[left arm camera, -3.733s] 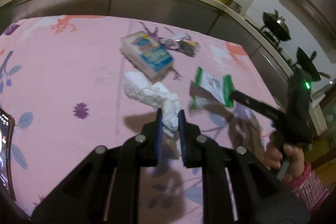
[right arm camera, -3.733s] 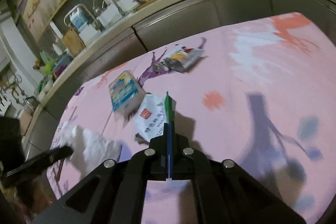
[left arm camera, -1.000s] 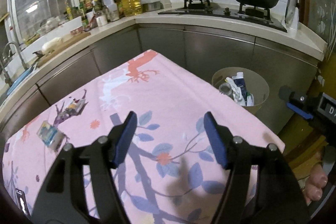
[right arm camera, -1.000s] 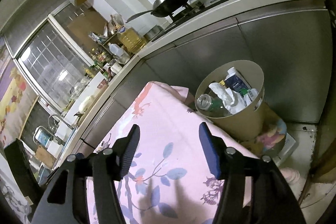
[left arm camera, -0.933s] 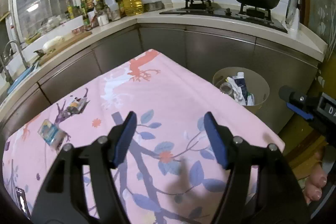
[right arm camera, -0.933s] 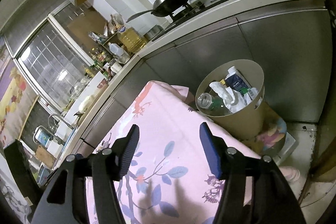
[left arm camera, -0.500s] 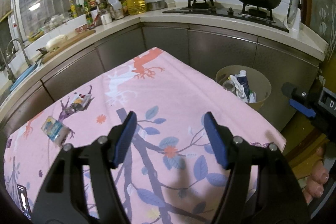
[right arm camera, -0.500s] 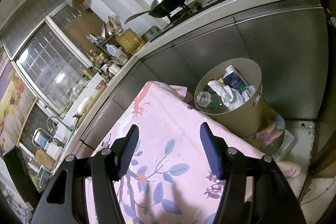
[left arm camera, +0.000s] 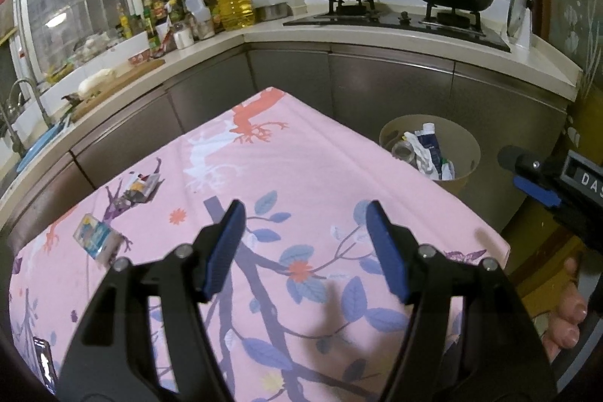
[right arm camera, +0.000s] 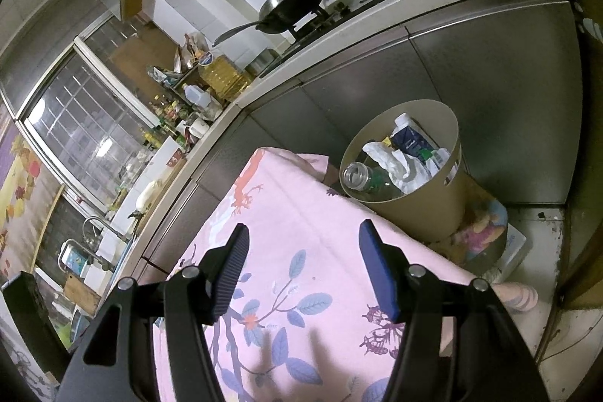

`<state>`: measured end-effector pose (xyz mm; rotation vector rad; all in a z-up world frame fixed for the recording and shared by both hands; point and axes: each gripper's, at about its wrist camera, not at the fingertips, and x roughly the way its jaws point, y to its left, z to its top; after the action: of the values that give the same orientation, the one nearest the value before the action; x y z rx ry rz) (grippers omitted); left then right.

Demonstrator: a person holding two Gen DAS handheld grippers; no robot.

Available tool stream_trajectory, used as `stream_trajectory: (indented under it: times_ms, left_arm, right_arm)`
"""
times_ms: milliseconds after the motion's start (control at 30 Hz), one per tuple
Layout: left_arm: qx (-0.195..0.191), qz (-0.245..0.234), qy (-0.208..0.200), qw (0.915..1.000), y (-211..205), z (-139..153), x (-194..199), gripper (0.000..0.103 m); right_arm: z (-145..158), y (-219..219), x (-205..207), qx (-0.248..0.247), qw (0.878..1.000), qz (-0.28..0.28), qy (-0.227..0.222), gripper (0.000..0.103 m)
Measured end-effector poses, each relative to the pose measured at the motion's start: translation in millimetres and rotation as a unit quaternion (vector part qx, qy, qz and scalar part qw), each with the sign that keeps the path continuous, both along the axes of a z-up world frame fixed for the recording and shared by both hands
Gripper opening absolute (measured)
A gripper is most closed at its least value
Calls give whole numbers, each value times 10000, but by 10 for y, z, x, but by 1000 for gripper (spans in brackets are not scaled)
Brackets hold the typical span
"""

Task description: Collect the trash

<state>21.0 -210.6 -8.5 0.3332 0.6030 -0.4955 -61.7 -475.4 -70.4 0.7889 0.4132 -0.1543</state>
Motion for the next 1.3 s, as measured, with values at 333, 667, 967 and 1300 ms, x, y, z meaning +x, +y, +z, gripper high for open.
stream_trajectory:
  times_ms: [333,667,967,1300]
  left_arm:
    - [54,-40,-27,10000,-28,-3,-41,66]
    - [112,-102,-154,9998,-46,20,-99,70]
    - [203,-176,-169,9995,-75,13,-139,70]
    - [288,-253,-84,9992,-96,-32,-166,70]
  right_arm:
    - [-8,15,-13,10,10000,1,-36,58]
    - [-9,34,-42,42,10000,-21,-35,58]
    - [-26,40,-50,56,10000,-20,9,58]
    - [-41,77,-37,64,10000,7,45,58]
